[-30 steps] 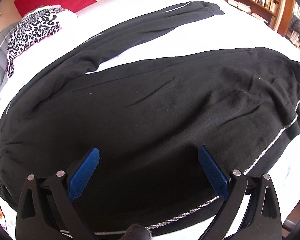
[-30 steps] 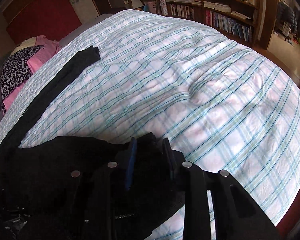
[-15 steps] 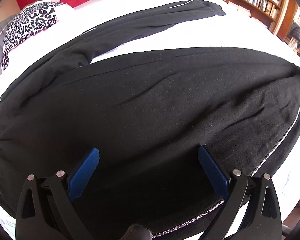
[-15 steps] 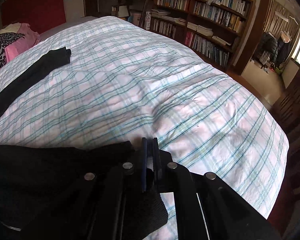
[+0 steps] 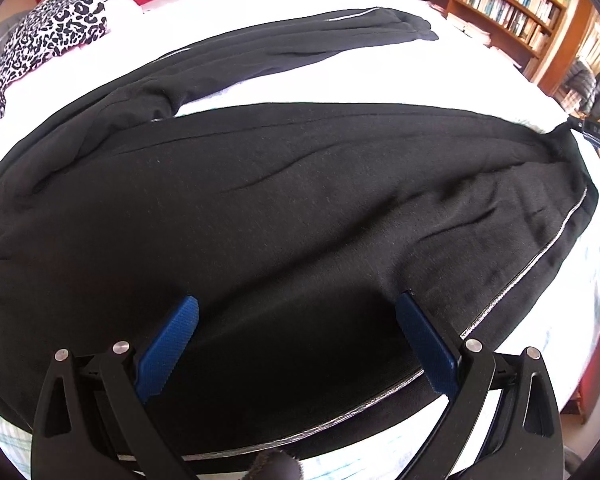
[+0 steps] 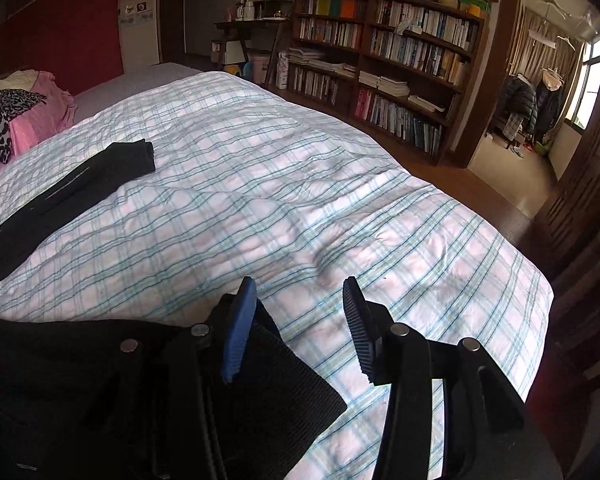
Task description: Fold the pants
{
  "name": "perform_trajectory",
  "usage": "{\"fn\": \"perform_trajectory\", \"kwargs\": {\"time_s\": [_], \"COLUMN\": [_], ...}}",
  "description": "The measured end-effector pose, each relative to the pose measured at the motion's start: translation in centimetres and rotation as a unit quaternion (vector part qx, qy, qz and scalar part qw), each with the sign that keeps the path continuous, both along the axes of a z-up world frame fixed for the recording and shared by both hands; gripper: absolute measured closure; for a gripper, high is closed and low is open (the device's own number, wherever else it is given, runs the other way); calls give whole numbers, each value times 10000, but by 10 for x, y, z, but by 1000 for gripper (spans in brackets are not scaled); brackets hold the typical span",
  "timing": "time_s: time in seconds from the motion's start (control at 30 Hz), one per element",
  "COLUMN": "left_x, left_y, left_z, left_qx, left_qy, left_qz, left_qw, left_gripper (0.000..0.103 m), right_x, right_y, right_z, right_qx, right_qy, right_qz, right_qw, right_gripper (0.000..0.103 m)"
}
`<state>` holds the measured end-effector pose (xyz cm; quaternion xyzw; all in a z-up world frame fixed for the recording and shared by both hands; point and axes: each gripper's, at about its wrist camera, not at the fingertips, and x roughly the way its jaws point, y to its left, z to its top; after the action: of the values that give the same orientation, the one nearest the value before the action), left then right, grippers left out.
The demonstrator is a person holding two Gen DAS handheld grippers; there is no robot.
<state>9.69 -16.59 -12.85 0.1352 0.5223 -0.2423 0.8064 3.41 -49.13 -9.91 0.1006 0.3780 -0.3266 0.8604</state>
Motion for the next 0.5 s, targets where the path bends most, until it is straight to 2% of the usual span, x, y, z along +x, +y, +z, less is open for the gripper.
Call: {"fn": "perform_trajectory", "kwargs": {"time_s": [0.17,0.5], "left_x": [20,85], "left_y": [32,128], "left_z": [17,40], "left_qx": [-132,74], "left_qy": [-207,-627], "left_qz": [403,1564], "left_qw": [9989,9857], "left_gripper": [5,5], "right_x": [23,90], "right_y": [29,85], "right_z": [16,10], "right_qx": [57,182], "right_qy": [-171,-7], "right_qz": [414,1169], "right_qw": [9990,9930], "right_gripper": [40,37]}}
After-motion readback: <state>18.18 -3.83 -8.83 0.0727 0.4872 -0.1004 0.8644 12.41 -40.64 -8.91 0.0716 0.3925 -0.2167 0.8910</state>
